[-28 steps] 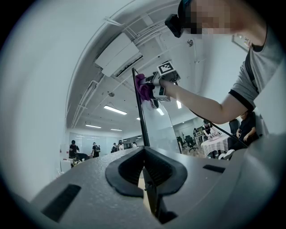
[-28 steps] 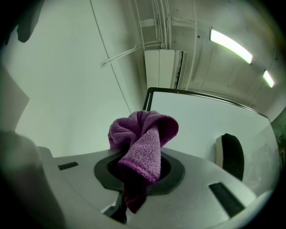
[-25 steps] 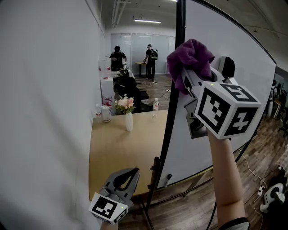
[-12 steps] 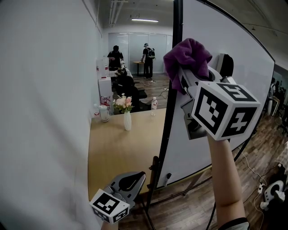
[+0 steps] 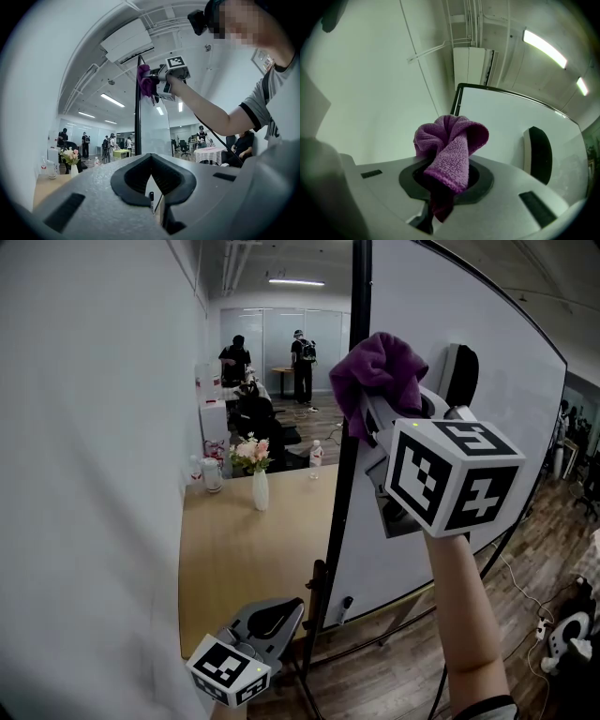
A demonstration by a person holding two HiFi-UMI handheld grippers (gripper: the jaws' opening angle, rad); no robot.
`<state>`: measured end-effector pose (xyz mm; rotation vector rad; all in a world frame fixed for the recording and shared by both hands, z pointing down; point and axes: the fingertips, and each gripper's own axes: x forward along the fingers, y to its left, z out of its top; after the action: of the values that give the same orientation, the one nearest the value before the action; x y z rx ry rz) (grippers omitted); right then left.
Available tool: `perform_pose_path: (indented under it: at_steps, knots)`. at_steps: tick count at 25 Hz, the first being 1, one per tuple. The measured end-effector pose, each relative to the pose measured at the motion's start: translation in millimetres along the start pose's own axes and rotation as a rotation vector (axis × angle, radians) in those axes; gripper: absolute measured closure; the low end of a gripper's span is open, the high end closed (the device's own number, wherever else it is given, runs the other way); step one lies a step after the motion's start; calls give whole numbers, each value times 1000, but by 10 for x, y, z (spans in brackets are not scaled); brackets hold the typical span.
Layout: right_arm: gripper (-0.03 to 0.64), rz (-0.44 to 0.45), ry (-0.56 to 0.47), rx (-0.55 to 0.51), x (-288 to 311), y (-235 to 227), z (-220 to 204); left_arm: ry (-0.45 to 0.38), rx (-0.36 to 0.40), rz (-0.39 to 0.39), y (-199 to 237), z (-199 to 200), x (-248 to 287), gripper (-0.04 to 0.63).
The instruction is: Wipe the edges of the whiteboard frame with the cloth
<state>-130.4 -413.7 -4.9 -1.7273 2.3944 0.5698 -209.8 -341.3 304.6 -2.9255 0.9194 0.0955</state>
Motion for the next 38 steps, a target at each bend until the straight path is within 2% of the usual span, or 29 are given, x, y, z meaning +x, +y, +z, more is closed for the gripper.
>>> perform_pose_path:
  at_steps: [11,38]
  knots:
    - [557,-3,54,-1,-95,74,-366,-2,-27,-4,-76,-203,-29,578]
    - [557,-12,160,40,-298,210,-981,-7,-41,45,-185,-246,-318,578]
